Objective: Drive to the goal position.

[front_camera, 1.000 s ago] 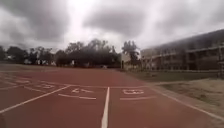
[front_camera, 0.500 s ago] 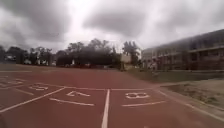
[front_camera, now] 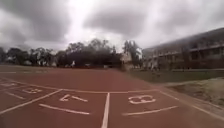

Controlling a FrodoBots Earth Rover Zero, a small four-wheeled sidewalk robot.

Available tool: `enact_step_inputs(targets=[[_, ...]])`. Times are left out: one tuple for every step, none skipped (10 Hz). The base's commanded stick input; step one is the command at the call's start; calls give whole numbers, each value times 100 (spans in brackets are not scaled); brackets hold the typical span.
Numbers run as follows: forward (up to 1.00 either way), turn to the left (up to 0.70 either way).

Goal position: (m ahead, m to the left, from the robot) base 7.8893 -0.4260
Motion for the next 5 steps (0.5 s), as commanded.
enact_step_inputs(targets=[[70, 0], [70, 0], [70, 0], [70, 0], [70, 0]])
